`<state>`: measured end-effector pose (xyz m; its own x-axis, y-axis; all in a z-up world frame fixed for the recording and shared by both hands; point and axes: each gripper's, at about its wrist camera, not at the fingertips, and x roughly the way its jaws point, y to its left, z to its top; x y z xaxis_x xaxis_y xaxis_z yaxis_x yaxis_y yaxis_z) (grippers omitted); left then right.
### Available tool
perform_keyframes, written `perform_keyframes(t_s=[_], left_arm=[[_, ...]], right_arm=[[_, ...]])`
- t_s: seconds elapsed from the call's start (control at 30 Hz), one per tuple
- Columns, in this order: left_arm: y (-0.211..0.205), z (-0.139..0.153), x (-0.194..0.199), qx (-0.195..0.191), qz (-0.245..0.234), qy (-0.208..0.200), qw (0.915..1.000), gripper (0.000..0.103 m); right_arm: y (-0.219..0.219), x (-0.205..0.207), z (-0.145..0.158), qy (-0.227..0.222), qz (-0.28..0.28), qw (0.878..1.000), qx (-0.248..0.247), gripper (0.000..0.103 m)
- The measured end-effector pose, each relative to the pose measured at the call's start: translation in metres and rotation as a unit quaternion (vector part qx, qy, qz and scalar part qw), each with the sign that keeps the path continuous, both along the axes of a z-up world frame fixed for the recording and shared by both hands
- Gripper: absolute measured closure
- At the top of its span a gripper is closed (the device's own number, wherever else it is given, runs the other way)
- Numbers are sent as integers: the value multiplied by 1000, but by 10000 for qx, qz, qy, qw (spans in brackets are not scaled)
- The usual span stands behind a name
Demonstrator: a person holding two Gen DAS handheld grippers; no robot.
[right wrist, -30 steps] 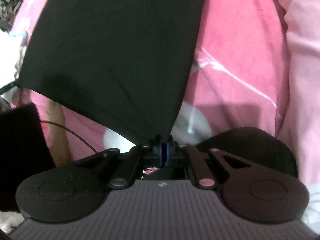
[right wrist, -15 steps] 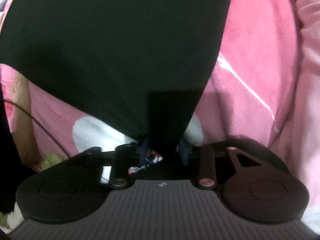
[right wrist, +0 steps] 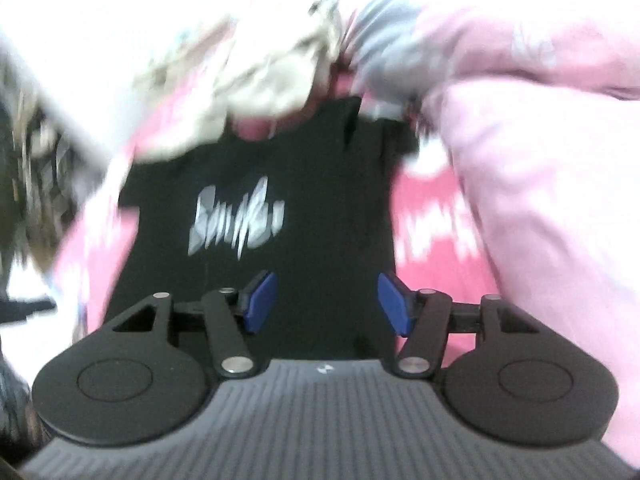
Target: Fold clothes
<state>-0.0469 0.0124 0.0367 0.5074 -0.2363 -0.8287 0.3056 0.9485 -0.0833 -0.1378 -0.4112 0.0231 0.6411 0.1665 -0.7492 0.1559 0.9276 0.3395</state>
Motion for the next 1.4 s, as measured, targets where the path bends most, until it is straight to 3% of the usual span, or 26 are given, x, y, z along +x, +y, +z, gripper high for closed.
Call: perform_keyframes(t_s=[0.1, 0.17, 0.23, 0.37, 0.43, 0.5, 0.57, 0.63, 0.77, 0.87, 1.0, 1.07, 1.17, 1.27, 1.33, 1.4], left_arm=[[-76, -9, 53, 9, -540, -297, 9981, 58], [-118, -21, 70, -236, -856, -497, 9948, 58], [-147, -39, 85, -800, -994, -535, 9904, 58], [-187, -88, 111, -2010, -975, -121, 9746, 60], [-207, -108, 121, -2273, -1088, 52, 9677, 62], [-224, -123, 127, -2393, -1343, 96, 9616, 62], [-235, -131, 126, -2392, -1586, -34, 9579, 62], [-238, -136, 125, -2398, -1688, -45, 9560, 62], [-237, -151, 129, -2234, -1581, 135, 9617, 63], [-220, -154, 132, -2457, -1307, 248, 9602, 64], [-185, -151, 138, -2859, -836, 376, 9539, 64], [-160, -145, 143, -2916, -456, 334, 9549, 64], [-129, -138, 149, -2698, 19, 245, 9626, 64], [-114, -141, 151, -2639, 196, 228, 9641, 63], [-112, -146, 152, -2746, 228, 337, 9607, 63], [-113, -151, 153, -2834, 172, 434, 9579, 63]], right_arm=[[-28, 59, -28, -525, -597, 9963, 313, 61], [-37, 84, -42, -662, -1059, 9912, 445, 65], [-42, 98, -53, -743, -1434, 9851, 584, 66], [-45, 130, -84, -643, -1933, 9775, 544, 67], [-44, 141, -95, -590, -2064, 9755, 482, 71], [-47, 148, -103, -626, -2163, 9732, 457, 73], [-48, 153, -110, -668, -2195, 9726, 384, 80], [-50, 155, -116, -754, -2286, 9701, 296, 100], [-34, 139, -100, -1302, -2268, 9648, -277, 101], [-6, 130, -74, -1812, -1836, 9601, -1083, 101], [48, 123, -47, -2468, -518, 9394, -2324, 101], [82, 119, -48, -2570, 493, 9165, -3025, 101], [126, 106, -68, -2492, 1821, 8691, -3866, 101], [153, 87, -90, -2206, 2803, 8332, -4225, 100], [162, 76, -97, -1996, 3264, 8277, -4106, 100], [163, 68, -90, -1900, 3432, 8445, -3647, 99]])
